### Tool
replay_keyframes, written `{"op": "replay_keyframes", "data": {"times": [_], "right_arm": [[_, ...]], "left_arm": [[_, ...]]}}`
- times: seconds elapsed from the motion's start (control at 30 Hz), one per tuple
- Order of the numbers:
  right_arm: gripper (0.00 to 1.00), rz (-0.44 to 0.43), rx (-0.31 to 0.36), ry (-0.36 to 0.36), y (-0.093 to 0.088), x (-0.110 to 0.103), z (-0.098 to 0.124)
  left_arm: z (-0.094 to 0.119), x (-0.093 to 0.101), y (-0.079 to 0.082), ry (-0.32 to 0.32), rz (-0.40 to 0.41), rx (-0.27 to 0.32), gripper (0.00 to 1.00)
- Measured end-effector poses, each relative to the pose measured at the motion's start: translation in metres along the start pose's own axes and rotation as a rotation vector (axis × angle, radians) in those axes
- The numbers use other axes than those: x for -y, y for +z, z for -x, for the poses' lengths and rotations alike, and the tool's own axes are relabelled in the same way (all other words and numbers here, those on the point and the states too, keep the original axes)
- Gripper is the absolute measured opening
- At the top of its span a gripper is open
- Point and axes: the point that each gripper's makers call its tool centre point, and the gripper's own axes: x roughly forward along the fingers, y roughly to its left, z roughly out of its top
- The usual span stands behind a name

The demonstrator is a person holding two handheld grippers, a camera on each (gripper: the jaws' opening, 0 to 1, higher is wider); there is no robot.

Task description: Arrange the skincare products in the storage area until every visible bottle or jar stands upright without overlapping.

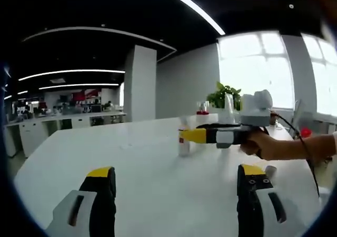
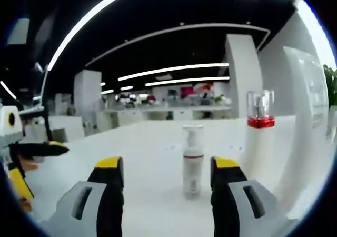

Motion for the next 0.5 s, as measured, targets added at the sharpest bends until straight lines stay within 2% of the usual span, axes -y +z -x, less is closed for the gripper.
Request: {"op": "replay_keyframes", "data": {"times": [0.23,0.4,0.5], "right_arm": [[0.76,0.02,0.004,0.066,0.003,-0.02,0.013],[0.88,-0.025,0.008,0.144,0.006,-0.03,0.015],[0.91,-0.054,0.011,0.173,0.009,-0.036,0.021]], "left_arm": [[0.0,0.0,-0.001,0.001,-0.001,-0.002,0.99],[0.001,0.002,-0.003,0.002,-0.003,-0.006,0.99],[0.002,0.002,-0.003,0.002,0.0,-0.006,0.99]]}}
